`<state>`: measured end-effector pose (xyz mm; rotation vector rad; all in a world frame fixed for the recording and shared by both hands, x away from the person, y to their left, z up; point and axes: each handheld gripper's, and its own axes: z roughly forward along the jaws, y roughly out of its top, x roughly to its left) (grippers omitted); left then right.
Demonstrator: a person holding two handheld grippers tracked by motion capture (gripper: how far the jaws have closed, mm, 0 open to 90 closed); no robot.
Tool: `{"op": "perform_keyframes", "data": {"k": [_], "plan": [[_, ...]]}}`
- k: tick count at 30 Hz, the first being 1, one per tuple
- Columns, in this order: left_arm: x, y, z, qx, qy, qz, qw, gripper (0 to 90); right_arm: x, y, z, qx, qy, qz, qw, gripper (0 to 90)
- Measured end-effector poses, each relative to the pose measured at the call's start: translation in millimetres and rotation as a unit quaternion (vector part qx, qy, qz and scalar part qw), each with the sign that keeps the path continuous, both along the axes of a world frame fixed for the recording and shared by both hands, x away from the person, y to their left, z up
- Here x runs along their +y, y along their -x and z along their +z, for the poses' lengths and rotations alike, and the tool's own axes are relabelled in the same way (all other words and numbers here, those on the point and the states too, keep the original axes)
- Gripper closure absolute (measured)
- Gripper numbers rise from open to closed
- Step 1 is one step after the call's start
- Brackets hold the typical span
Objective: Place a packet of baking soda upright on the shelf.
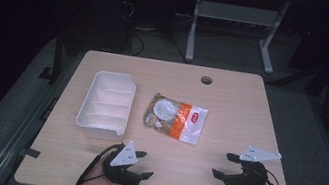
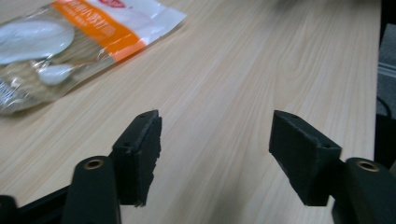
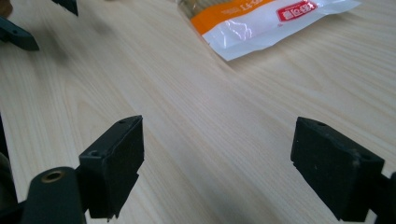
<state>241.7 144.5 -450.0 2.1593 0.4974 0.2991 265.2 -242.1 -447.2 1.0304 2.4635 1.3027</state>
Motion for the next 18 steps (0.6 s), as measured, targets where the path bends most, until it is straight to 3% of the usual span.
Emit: {"op": "perform_keyframes", "data": {"k": [4, 9, 13, 18], "plan": [[-12.1, -11.7, 7.6, -0.009, 0.004, 0.002, 0.9999, 41.0, -1.8, -1.9, 1.7, 0.0, -0.018, -0.014, 0.9997, 14.3], [-30.5, -33.3, 15.3, -0.021, 0.011, 0.018, 0.9996, 47.1, 1.2, -15.5, 6.0, 0.009, -0.019, -0.035, 0.9992, 14.2], [-43.3, -54.8, 18.1, -0.024, 0.017, 0.052, 0.9982, 54.5, 4.7, -29.5, 14.8, 0.011, -0.019, -0.047, 0.9986, 14.2], [-53.9, -77.1, 16.9, -0.024, -0.001, 0.084, 0.9962, 63.8, 12.0, -51.9, 26.4, 0.008, -0.017, -0.059, 0.9981, 15.0]]}}
